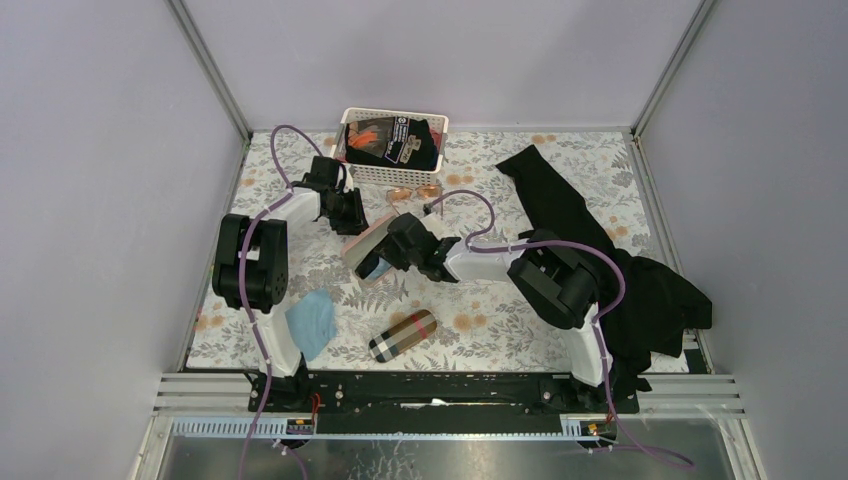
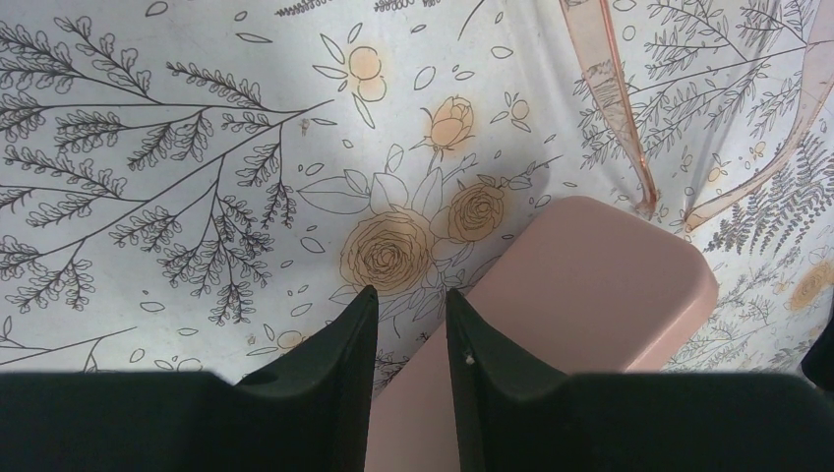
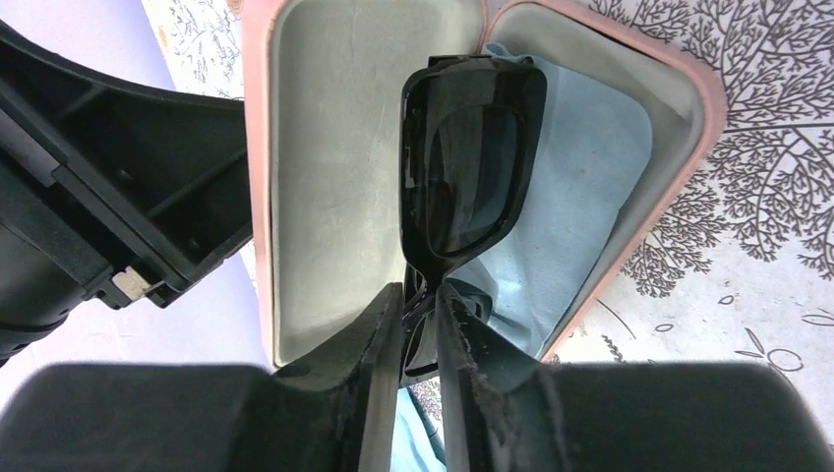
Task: Organize the sunglasses
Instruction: Place the sunglasses in the sunglasses case.
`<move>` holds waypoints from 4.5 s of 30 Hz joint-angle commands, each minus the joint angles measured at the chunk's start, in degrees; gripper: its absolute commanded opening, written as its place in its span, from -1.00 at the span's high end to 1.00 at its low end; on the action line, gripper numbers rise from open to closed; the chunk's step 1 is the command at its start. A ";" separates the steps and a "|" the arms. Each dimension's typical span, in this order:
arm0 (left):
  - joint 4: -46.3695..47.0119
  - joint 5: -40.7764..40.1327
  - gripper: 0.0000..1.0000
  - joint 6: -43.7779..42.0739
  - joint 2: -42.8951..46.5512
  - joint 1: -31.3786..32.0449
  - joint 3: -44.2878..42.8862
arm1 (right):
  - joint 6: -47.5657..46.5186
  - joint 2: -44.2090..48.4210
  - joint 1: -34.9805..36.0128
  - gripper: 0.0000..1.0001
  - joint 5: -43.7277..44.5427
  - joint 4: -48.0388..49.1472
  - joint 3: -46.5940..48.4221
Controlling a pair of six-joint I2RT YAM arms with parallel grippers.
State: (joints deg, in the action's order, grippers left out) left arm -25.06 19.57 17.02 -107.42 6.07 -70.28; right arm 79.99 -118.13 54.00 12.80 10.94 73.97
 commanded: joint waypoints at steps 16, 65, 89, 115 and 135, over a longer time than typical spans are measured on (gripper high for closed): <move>0.23 1.59 0.27 -0.05 -1.59 0.96 -0.23 | -2.85 -2.42 0.98 0.01 2.11 -3.63 5.56; -0.37 1.78 0.27 -0.54 -2.60 1.40 -0.57 | -5.66 -1.32 2.60 0.05 2.50 -1.93 4.55; -0.77 1.87 0.27 -0.58 -3.15 1.58 -1.09 | -3.36 4.13 3.31 0.12 2.42 -2.87 -0.14; -1.46 1.43 0.26 -1.02 -4.16 1.93 -1.53 | -1.92 5.10 3.48 0.12 1.43 -3.84 -3.45; -1.57 0.82 0.26 -1.20 -3.69 2.03 -1.60 | -1.86 3.44 3.48 -0.25 0.56 -6.84 -1.40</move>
State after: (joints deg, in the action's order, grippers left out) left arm -25.43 20.75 16.95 -110.52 7.49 -70.65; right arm 78.26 -114.63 56.75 12.36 5.63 70.46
